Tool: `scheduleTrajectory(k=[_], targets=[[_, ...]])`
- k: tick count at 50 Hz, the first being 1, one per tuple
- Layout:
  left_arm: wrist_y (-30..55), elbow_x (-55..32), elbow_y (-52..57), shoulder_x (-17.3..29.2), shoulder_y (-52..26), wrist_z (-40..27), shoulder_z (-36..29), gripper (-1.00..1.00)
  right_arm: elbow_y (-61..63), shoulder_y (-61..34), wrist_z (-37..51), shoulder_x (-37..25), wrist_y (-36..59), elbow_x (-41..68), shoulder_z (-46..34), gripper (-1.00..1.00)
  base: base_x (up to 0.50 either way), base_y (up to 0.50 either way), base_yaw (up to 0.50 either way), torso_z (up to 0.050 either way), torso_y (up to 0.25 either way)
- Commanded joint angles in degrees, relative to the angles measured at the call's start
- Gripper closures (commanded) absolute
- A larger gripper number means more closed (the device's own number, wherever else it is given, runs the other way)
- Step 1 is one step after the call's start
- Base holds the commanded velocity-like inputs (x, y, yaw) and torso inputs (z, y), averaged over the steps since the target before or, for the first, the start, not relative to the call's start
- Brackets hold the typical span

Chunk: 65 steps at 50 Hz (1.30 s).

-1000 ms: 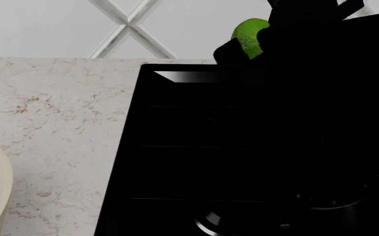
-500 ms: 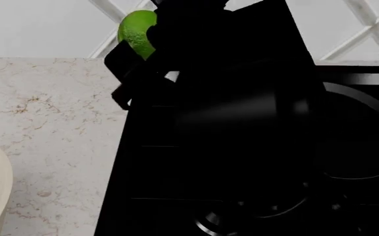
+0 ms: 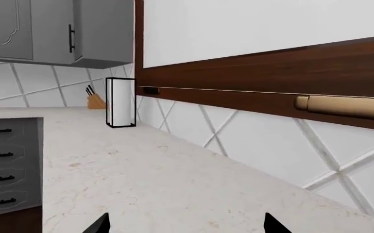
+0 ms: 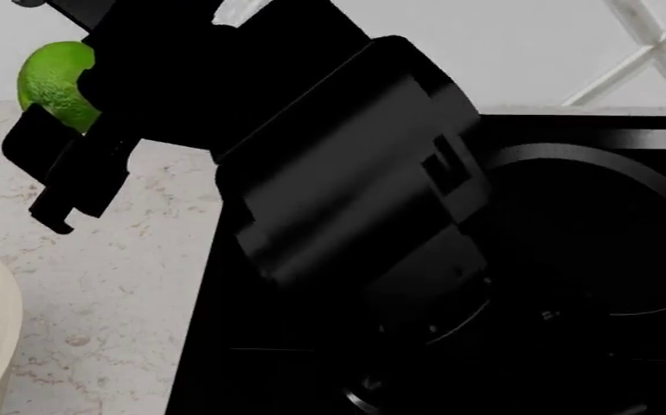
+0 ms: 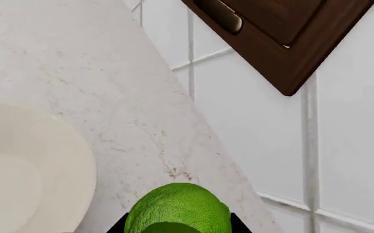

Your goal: Pick the lime from the pan and place it in the bowl.

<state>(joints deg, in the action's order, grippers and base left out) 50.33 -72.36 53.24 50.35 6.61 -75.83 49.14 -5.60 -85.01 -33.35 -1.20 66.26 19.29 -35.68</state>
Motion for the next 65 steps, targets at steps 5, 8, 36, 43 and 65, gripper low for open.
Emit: scheduleTrajectory(k=[5, 8, 36, 43, 65], targets=[[-0.8, 0.4, -1.3, -0.9, 1.7, 1.6, 3.0, -1.0, -6.0, -6.9, 9.3, 0.9, -8.2, 18.3, -8.2, 1.0, 0.0, 0.0, 0.0, 0.0, 0.0], [-0.7, 0.4, -1.3, -1.2, 2.1, 1.8, 3.6, -1.0, -7.3, -8.3, 10.6, 1.0, -10.0, 21.6, -10.3, 1.0, 0.0, 0.0, 0.0, 0.0, 0.0], [-2.5, 3.5, -1.3, -4.9, 7.1, 6.0, 7.4, -1.0, -13.5, -21.0, 20.8, 1.1, -33.0, 55.0, -37.8, 1.0, 0.0, 0.0, 0.0, 0.0, 0.0], [-3.7, 5.7, -1.4, -6.3, 8.1, 7.5, 6.6, -1.0, -13.6, -21.8, 21.1, 1.0, -36.0, 57.9, -42.1, 1.0, 0.0, 0.0, 0.0, 0.0, 0.0], [-4.1, 6.7, -2.1, -7.7, 9.4, 8.7, 7.3, -1.0, -12.7, -24.3, 21.2, 1.2, -45.4, 66.6, -54.1, 1.0, 0.0, 0.0, 0.0, 0.0, 0.0]])
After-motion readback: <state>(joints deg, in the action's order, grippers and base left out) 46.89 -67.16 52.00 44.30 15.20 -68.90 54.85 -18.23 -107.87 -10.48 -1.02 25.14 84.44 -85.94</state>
